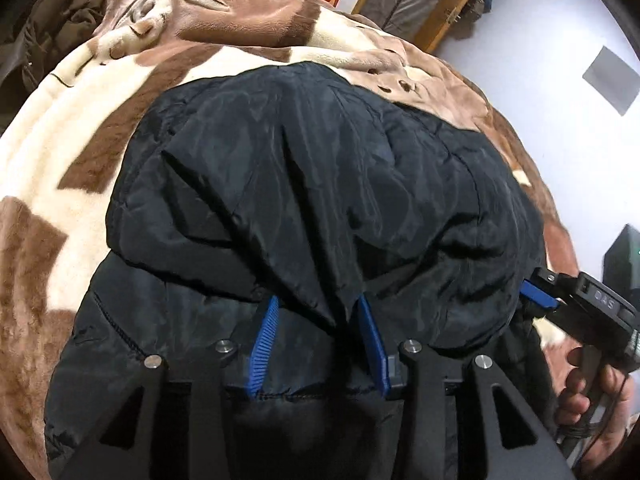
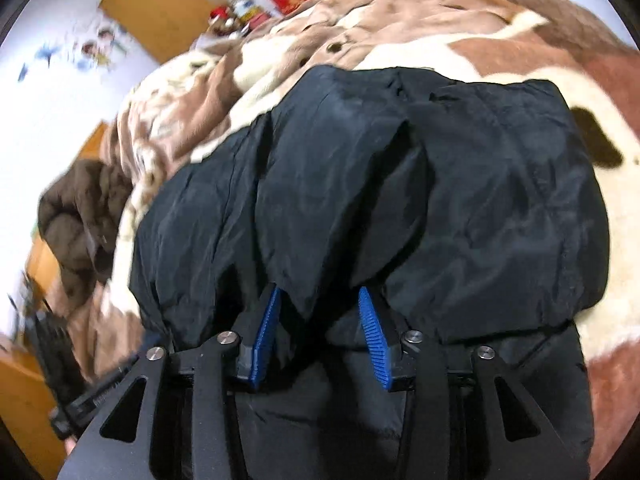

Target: Fold large clothes

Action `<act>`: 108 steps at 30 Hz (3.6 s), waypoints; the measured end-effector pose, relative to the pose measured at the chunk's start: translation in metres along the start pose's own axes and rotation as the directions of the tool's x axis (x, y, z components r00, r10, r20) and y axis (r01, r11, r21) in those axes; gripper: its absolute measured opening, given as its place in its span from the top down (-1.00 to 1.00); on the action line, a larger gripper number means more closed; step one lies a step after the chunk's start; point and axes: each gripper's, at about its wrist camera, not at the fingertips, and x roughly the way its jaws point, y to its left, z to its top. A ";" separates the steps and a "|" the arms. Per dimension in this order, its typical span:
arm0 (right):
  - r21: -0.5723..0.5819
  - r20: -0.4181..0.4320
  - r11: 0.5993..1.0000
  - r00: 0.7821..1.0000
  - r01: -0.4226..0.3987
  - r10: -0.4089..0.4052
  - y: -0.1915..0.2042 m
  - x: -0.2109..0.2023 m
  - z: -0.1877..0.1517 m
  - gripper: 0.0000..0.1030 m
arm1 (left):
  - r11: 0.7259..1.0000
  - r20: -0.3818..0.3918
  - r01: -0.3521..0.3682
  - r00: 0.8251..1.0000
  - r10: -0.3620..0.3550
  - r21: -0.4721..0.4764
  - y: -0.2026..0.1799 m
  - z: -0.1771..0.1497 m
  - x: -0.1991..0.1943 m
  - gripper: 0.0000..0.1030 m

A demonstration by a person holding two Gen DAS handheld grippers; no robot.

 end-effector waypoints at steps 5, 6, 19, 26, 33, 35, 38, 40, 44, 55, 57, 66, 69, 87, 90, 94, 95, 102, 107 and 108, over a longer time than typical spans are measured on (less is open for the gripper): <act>0.006 0.006 1.000 1.000 -0.001 0.001 0.005 0.004 0.011 0.76 | 1.000 0.059 0.005 0.998 -0.006 0.026 -0.016 0.011 -0.016 0.16; 0.011 0.008 1.000 1.000 -0.010 0.010 0.006 0.002 0.009 0.77 | 1.000 0.078 0.006 0.997 -0.008 0.028 -0.017 0.012 -0.022 0.16; -0.034 -0.044 0.998 0.997 0.054 -0.055 0.001 0.017 -0.043 0.76 | 0.996 0.036 -0.052 0.998 0.049 0.076 -0.001 0.025 0.032 0.14; -0.183 0.109 0.978 0.991 0.102 -0.083 0.033 -0.047 -0.032 0.66 | 0.993 0.055 -0.056 0.997 0.050 0.104 -0.008 0.023 0.006 0.14; -0.269 0.181 0.942 0.971 0.200 -0.154 0.047 -0.019 0.012 0.67 | 0.978 0.193 -0.146 0.974 0.116 0.150 -0.014 0.053 -0.005 0.14; -0.243 0.138 0.939 0.967 0.244 -0.216 0.028 0.005 0.020 0.69 | 0.973 0.150 -0.194 0.973 0.175 0.124 -0.001 0.058 0.019 0.14; -0.226 0.105 0.941 0.967 0.252 -0.233 0.004 0.027 0.013 0.72 | 0.973 0.144 -0.183 0.976 0.163 0.140 0.007 0.046 0.040 0.14; -0.228 0.111 0.938 0.964 0.260 -0.240 -0.001 0.033 0.006 0.73 | 0.963 0.166 -0.208 0.970 0.180 0.173 0.004 0.039 0.048 0.13; -0.224 0.115 0.938 0.963 0.265 -0.244 -0.008 0.034 0.003 0.73 | 0.967 0.162 -0.199 0.972 0.173 0.159 0.007 0.038 0.053 0.13; -0.278 0.224 0.933 0.960 0.230 -0.170 0.037 -0.005 0.069 0.68 | 0.966 0.252 -0.176 0.960 0.124 0.192 -0.011 0.110 0.015 0.14; -0.288 0.199 0.922 0.958 0.259 -0.207 0.034 0.016 0.079 0.68 | 0.963 0.216 -0.195 0.964 0.153 0.188 -0.007 0.123 0.041 0.14; -0.214 0.121 0.931 0.953 0.297 -0.276 -0.025 0.062 0.067 0.71 | 0.946 0.212 -0.229 0.960 0.181 0.231 -0.001 0.106 0.079 0.14; -0.224 0.156 0.923 0.947 0.312 -0.282 -0.005 0.031 0.070 0.66 | 0.954 0.217 -0.209 0.963 0.162 0.214 -0.002 0.109 0.053 0.14; -0.353 0.021 0.928 0.992 0.121 -0.121 0.052 0.036 -0.026 0.67 | 0.948 0.081 -0.063 0.996 0.039 0.313 -0.038 0.009 0.032 0.14; -0.356 0.055 0.929 0.994 0.106 -0.093 0.060 0.004 -0.034 0.66 | 0.953 0.104 -0.037 0.995 0.006 0.302 -0.037 0.006 0.007 0.14; -0.370 0.062 0.924 0.995 0.094 -0.077 0.057 -0.004 -0.050 0.57 | 0.952 0.111 -0.040 0.994 0.006 0.303 -0.032 -0.011 0.000 0.14; -0.378 0.048 0.920 0.995 0.102 -0.091 0.055 0.004 -0.054 0.57 | 0.954 0.093 -0.049 0.995 0.022 0.295 -0.028 -0.012 0.009 0.14; -0.361 -0.008 0.923 0.989 0.135 -0.148 0.028 0.057 -0.058 0.59 | 0.948 0.067 -0.117 0.993 0.101 0.295 -0.025 -0.020 0.048 0.13; -0.363 -0.005 0.922 0.989 0.138 -0.150 0.024 0.068 -0.058 0.60 | 0.949 0.070 -0.123 0.992 0.107 0.291 -0.021 -0.021 0.059 0.12; -0.367 0.000 0.919 0.988 0.143 -0.154 0.024 0.069 -0.058 0.60 | 0.948 0.073 -0.126 0.991 0.109 0.291 -0.021 -0.021 0.061 0.12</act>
